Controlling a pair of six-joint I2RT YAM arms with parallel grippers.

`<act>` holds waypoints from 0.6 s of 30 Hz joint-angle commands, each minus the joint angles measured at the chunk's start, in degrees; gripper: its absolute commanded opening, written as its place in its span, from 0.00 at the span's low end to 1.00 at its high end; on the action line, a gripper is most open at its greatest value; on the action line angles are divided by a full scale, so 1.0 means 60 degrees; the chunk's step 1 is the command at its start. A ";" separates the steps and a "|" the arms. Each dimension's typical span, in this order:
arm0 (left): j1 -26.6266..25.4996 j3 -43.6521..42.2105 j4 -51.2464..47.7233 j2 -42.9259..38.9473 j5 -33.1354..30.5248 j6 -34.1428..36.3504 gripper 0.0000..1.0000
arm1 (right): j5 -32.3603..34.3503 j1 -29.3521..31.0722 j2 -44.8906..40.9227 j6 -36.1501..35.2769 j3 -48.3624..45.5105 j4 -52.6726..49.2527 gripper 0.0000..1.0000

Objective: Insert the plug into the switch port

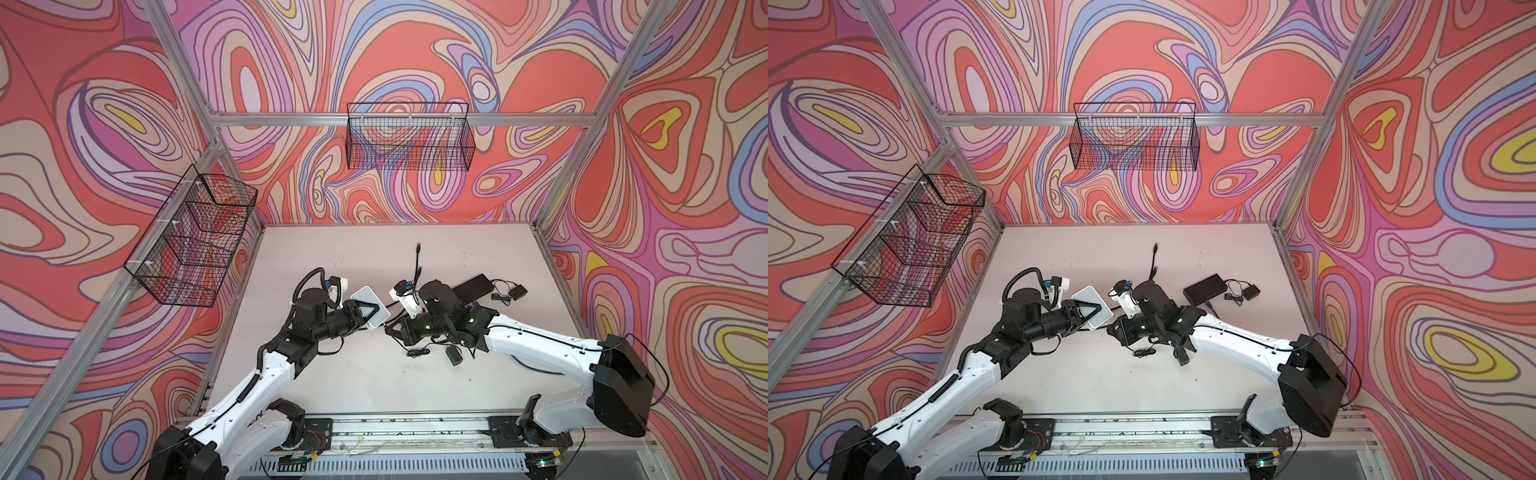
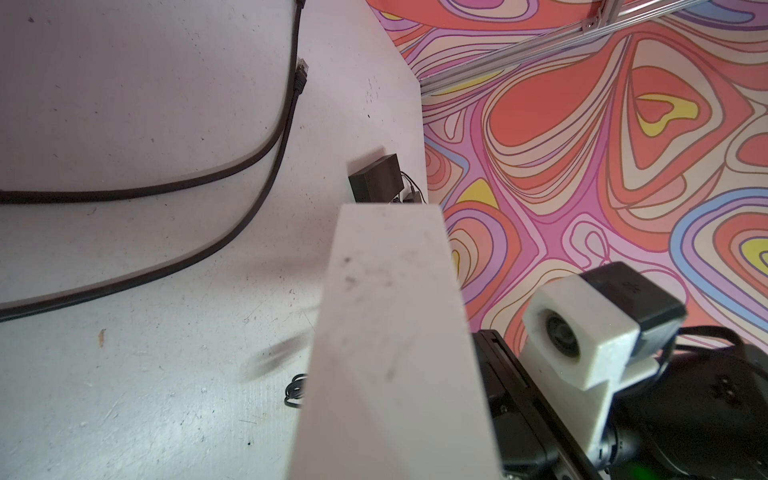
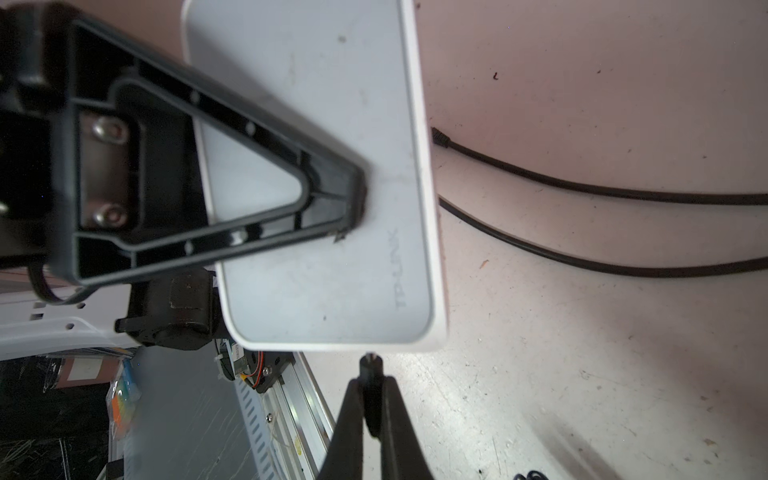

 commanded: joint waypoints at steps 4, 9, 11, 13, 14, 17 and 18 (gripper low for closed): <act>0.0063 -0.0069 0.0517 -0.0051 0.0118 0.0113 0.15 | -0.0095 0.0149 -0.0073 0.0055 0.0118 0.0142 0.00; 0.0076 -0.0022 0.0574 0.0026 0.0192 0.0126 0.15 | 0.0028 0.0181 -0.0171 0.0059 0.0058 0.0145 0.00; 0.0065 -0.0033 0.0517 -0.0008 0.0206 0.0128 0.15 | 0.0051 0.0188 -0.0180 0.0047 0.0069 0.0105 0.00; 0.0071 -0.0061 0.0435 -0.0083 0.0185 0.0161 0.15 | 0.0101 0.0189 -0.0193 0.0028 0.0073 0.0075 0.00; 0.0070 -0.0089 0.0437 -0.0095 0.0185 0.0167 0.15 | 0.0124 0.0189 -0.0219 0.0017 0.0106 0.0062 0.00; 0.0068 -0.0160 0.0402 -0.0173 0.0185 0.0143 0.15 | 0.0264 0.0188 -0.0276 -0.0073 0.0164 -0.0072 0.00; 0.0073 -0.0192 0.0388 -0.0191 0.0185 0.0129 0.15 | 0.0300 0.0182 -0.0306 -0.0093 0.0184 -0.0096 0.00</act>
